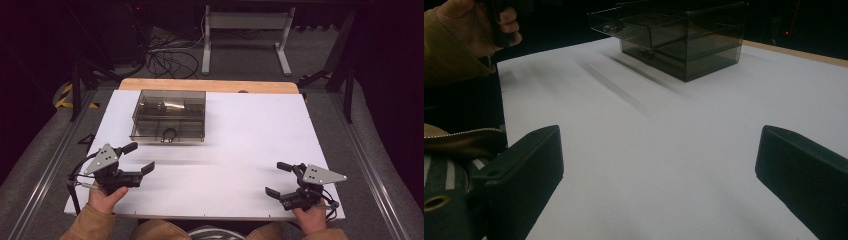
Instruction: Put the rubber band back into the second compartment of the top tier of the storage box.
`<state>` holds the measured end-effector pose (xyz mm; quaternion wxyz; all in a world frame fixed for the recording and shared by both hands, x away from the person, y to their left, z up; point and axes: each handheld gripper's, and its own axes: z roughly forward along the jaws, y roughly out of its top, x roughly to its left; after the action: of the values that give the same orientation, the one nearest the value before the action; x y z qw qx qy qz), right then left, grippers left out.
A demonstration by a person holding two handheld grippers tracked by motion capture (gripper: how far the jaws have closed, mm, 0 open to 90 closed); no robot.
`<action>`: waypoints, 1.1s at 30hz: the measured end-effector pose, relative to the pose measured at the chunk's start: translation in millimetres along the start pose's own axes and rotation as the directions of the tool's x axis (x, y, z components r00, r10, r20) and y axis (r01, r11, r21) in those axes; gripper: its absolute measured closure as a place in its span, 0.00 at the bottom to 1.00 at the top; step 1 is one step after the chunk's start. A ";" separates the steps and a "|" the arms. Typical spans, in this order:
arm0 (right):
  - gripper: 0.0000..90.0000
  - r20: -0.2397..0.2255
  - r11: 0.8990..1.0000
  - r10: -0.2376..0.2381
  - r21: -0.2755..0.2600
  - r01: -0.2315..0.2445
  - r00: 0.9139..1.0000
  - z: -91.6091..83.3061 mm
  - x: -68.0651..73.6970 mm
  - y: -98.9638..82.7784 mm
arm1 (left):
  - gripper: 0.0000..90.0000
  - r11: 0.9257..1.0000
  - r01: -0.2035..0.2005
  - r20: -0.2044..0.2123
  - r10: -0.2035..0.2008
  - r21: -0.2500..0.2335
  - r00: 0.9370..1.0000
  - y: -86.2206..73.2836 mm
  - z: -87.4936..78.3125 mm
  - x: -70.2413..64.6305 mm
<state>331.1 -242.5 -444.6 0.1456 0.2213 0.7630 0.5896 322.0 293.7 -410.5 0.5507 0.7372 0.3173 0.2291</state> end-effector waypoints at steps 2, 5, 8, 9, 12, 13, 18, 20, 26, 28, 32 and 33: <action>0.06 0.001 1.000 0.000 0.001 0.000 1.000 0.0 -0.1 0.0 | 0.13 1.000 0.005 0.008 -0.005 0.002 1.000 -4.3 -1.1 1.1; 0.06 -0.001 1.000 -0.001 0.002 0.001 1.000 0.1 0.0 0.0 | 0.13 1.000 0.014 0.015 -0.014 -0.006 1.000 -10.6 -2.9 3.5; 0.06 0.000 1.000 0.000 0.000 0.000 1.000 -0.3 0.1 0.0 | 0.12 1.000 0.027 0.025 -0.027 0.001 0.999 -17.4 -3.8 4.4; 0.06 0.000 1.000 0.000 0.000 0.000 1.000 -0.4 0.0 -0.1 | 0.12 0.999 0.039 0.033 -0.039 -0.002 0.999 -19.6 -4.3 4.3; 0.06 -0.001 1.000 0.000 0.001 0.000 1.000 -0.2 0.0 -0.1 | 0.13 1.000 0.025 0.036 -0.025 0.001 0.999 -24.4 -5.3 5.7; 0.06 -0.001 1.000 0.000 0.001 0.000 1.000 -0.1 0.1 -0.1 | 0.13 1.000 0.026 0.032 -0.026 0.000 0.999 -26.5 -5.4 6.1; 0.06 0.000 1.000 0.000 0.000 0.000 1.000 -0.5 0.0 -0.1 | 0.13 1.000 0.013 0.014 -0.013 0.013 1.000 -38.3 -5.3 7.1; 0.06 -0.001 1.000 -0.001 -0.001 0.001 1.000 -0.5 0.2 -0.1 | 0.13 0.999 0.030 0.025 -0.030 0.018 0.999 -43.2 -5.9 6.8; 0.06 -0.004 1.000 0.000 -0.001 0.000 1.000 -0.6 0.3 -0.1 | 0.15 0.999 0.035 0.020 -0.035 0.017 0.999 -48.0 -8.0 7.4; 0.06 -0.005 1.000 -0.001 0.000 0.001 1.000 -0.5 0.4 -0.2 | 0.15 0.999 0.029 0.019 -0.029 0.024 0.999 -47.9 -6.6 8.2; 0.06 -0.007 1.000 0.000 0.002 0.000 1.000 -0.4 0.0 -0.3 | 0.15 0.999 0.032 0.011 -0.033 0.030 0.999 -46.3 -4.2 9.1; 0.06 -0.007 1.000 0.000 0.003 0.000 1.000 -0.2 0.1 -0.3 | 0.15 0.999 0.038 0.012 -0.038 0.027 0.999 -46.6 -4.1 9.0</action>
<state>330.9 -242.7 -444.9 0.1427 0.2194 0.7643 0.5893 315.4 311.9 -454.0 0.5472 0.7397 0.3308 0.2099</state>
